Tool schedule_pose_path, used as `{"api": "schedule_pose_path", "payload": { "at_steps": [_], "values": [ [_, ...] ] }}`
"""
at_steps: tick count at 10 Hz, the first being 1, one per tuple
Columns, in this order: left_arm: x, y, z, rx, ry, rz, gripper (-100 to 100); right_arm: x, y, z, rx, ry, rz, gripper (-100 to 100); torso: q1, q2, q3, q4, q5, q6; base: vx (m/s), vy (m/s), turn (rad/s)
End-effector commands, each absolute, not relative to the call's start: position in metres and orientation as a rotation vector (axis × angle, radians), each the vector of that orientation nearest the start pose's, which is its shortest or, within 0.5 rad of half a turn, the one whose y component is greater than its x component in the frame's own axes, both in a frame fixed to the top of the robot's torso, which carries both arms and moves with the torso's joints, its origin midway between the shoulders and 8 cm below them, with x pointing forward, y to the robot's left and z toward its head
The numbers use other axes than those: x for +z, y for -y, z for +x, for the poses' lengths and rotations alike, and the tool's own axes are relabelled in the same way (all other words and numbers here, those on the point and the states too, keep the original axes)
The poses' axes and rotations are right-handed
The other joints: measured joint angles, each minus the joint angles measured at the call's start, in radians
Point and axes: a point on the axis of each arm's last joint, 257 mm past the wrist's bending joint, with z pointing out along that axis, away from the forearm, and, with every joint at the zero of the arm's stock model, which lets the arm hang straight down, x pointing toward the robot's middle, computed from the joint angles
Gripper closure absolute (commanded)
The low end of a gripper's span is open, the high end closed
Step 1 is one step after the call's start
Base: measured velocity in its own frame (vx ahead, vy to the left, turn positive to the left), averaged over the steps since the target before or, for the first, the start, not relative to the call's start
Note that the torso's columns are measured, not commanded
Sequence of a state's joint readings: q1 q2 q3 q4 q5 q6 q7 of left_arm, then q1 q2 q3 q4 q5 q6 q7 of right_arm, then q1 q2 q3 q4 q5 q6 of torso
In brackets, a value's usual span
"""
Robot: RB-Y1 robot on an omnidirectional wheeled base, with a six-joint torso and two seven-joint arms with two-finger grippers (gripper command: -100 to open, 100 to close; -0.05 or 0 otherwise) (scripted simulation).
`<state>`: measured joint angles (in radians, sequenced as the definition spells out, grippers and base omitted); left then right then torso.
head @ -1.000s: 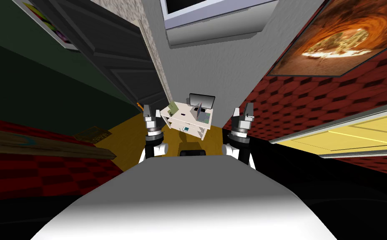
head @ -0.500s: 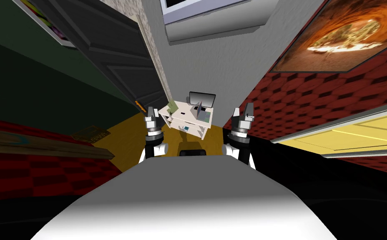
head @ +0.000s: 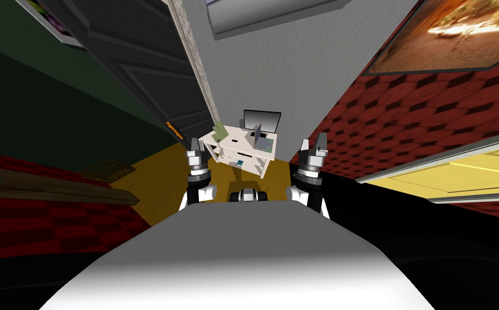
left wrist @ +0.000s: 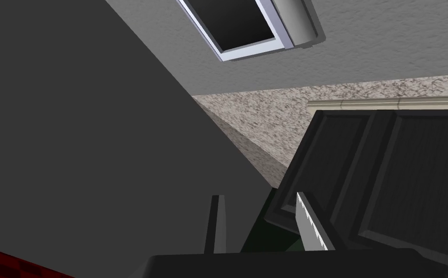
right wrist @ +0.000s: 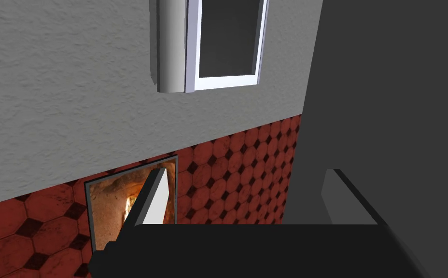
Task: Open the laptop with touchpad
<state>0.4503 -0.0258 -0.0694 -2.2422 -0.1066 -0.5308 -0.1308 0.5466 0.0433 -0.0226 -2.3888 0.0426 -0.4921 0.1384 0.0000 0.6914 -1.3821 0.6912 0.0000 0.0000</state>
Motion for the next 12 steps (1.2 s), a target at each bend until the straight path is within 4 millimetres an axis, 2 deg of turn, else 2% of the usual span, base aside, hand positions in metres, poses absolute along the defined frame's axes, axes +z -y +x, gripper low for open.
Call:
{"api": "schedule_pose_path", "payload": {
  "at_steps": [1, 3, 7, 11, 12],
  "values": [
    [0.029, -0.239, 0.354, -1.210, -0.658, -0.534, 0, 0.050, 0.273, 0.327, 1.100, -0.679, 0.496, -100, 0.001, 0.033, -0.069, 0.033, 0.000, 0.000, 0.026, 0.029, -0.048],
    [0.029, -0.239, 0.354, -1.210, -0.658, -0.534, 0, 0.045, 0.266, 0.332, 1.088, -0.730, 0.455, -100, 0.001, 0.045, -0.093, 0.045, 0.000, 0.000, 0.020, 0.035, -0.025],
    [0.029, -0.239, 0.354, -1.210, -0.658, -0.534, 0, 0.019, 0.247, 0.356, 0.986, -0.900, 0.326, -100, 0.001, 0.045, -0.095, 0.046, 0.000, 0.000, 0.053, 0.080, -0.087],
    [0.029, -0.239, 0.354, -1.210, -0.658, -0.534, 0, -0.014, 0.241, 0.385, 0.827, -1.045, 0.209, -100, 0.000, 0.046, -0.094, 0.047, 0.000, 0.000, 0.074, 0.128, -0.138],
    [0.029, -0.239, 0.354, -1.210, -0.658, -0.534, 0, -0.015, 0.239, 0.385, 0.817, -1.050, 0.199, -100, 0.000, 0.045, -0.095, 0.046, 0.000, 0.000, 0.061, 0.096, -0.041]
  ]
}}
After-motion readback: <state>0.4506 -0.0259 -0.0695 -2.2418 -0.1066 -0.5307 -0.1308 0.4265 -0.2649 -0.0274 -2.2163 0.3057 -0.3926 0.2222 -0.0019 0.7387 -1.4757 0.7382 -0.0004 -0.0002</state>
